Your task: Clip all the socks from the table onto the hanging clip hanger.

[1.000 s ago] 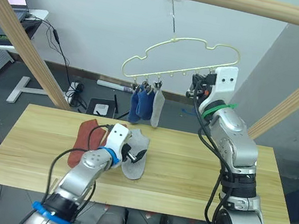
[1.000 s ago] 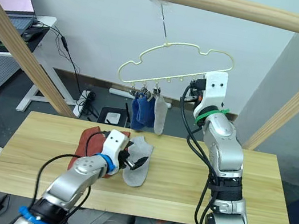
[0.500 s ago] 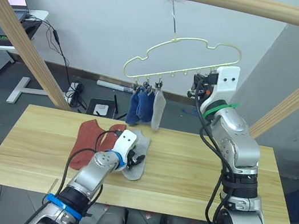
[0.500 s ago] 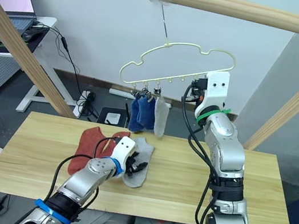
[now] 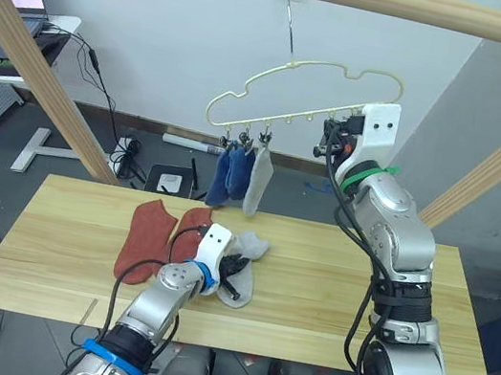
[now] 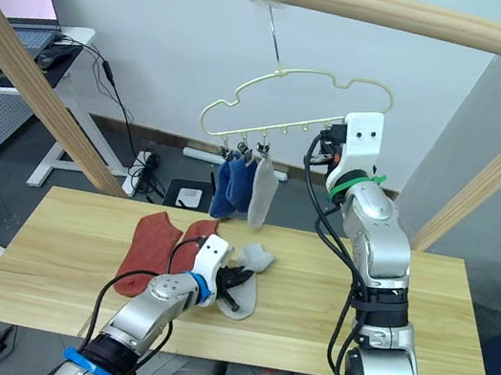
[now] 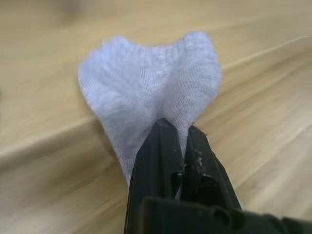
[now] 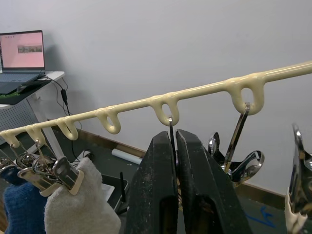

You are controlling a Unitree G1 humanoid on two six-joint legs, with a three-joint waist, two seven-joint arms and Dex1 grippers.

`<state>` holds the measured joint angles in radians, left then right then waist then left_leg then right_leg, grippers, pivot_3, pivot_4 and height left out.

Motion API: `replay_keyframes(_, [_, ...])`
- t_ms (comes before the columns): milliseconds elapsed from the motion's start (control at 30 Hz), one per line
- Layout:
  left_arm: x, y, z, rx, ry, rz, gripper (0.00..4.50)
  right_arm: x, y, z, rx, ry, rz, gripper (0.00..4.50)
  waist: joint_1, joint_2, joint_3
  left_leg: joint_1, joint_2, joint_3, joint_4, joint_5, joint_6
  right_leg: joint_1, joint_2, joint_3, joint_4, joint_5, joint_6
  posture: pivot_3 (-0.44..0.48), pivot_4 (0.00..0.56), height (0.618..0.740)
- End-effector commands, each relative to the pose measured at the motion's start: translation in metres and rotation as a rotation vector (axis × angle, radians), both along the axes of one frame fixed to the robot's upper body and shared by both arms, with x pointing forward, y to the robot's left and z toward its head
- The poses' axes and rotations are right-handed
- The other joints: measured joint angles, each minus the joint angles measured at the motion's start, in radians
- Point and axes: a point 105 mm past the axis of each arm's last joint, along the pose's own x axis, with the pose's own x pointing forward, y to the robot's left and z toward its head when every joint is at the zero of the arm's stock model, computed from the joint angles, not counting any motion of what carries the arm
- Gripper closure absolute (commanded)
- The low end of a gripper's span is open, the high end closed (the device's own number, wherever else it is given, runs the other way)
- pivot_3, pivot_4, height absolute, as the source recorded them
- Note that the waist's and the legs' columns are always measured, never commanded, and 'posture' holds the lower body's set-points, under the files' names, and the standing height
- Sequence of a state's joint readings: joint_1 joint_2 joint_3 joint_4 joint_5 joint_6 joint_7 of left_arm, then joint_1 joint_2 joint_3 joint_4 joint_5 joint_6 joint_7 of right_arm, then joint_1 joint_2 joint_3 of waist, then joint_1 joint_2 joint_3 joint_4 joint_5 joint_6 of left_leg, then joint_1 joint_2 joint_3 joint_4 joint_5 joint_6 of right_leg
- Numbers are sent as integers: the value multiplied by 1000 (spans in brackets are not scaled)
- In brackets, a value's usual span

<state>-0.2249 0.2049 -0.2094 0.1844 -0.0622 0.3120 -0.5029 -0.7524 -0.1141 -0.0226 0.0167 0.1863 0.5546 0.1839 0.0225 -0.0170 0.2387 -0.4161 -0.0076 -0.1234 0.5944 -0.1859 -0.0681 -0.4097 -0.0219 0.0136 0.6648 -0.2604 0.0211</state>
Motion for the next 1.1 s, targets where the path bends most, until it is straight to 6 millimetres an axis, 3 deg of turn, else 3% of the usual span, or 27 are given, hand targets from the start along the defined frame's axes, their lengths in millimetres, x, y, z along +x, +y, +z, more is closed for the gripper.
replay_keyframes(33, [1,-10,53,-128,-206,-89,4466,-1,-10,16,73,-12,5,4500,-1,0,0,0,0,0,0,0,0,0,0,0,0,0,0,125,225,740])
replay_keyframes(167, [-7,-19,94,-150,-420,-204,4466,2,-16,12,189,135,41,4500,0,0,0,0,1,0,0,0,0,0,0,0,0,1,-2,114,221,740])
replay_keyframes(300, [-14,-29,113,-86,-590,-297,4466,-1,-17,12,305,270,111,4500,0,0,0,0,0,1,0,0,0,0,0,1,0,2,-3,104,213,740])
replay_keyframes(500, [-8,-36,135,-29,-782,-299,4466,-6,-21,17,428,431,162,4500,1,0,0,0,-1,1,0,0,0,0,0,1,0,2,-3,100,206,740])
replay_keyframes(1100, [6,-37,151,-85,-847,-225,4466,-18,-11,24,454,550,234,4500,-1,0,0,0,-1,2,1,0,1,0,2,0,1,2,-3,98,203,740])
